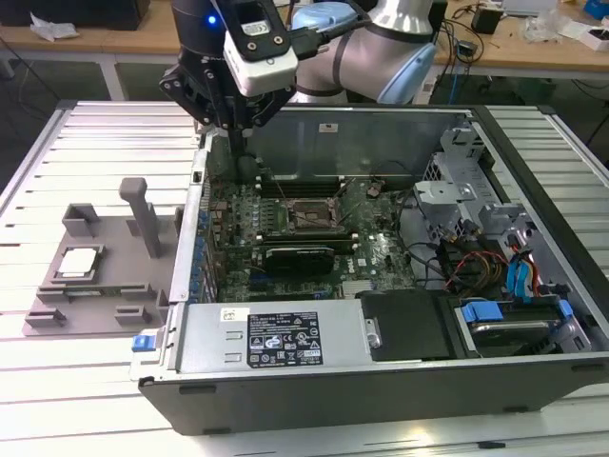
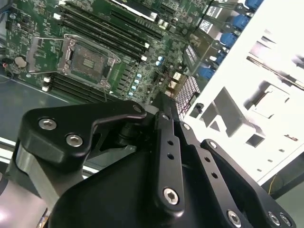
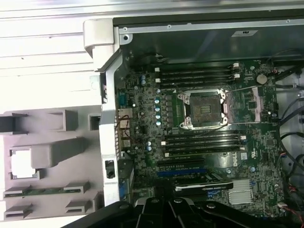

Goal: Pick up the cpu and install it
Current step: 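Reach for the cpu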

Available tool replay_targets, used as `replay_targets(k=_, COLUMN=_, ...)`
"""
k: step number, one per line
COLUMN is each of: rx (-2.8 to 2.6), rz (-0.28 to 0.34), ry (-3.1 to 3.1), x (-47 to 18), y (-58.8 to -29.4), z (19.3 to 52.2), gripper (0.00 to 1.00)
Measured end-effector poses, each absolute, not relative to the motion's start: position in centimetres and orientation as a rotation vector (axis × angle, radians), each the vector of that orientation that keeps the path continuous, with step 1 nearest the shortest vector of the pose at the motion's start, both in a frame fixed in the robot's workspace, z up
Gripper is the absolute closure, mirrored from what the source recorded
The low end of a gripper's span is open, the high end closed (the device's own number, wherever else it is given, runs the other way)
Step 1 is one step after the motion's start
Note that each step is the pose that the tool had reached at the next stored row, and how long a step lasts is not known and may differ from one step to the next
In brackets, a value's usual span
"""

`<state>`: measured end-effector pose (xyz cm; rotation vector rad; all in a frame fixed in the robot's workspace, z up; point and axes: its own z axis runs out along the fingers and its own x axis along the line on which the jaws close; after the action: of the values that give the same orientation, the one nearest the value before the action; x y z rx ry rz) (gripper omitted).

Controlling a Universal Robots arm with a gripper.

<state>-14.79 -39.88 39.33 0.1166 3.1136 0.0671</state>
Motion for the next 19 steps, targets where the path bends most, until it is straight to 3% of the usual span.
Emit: replay_targets(k=19, rx=0.117, rz=0.067, ry=3.114, x=-17.7, y=-39.9, z=39.3, gripper=0.89)
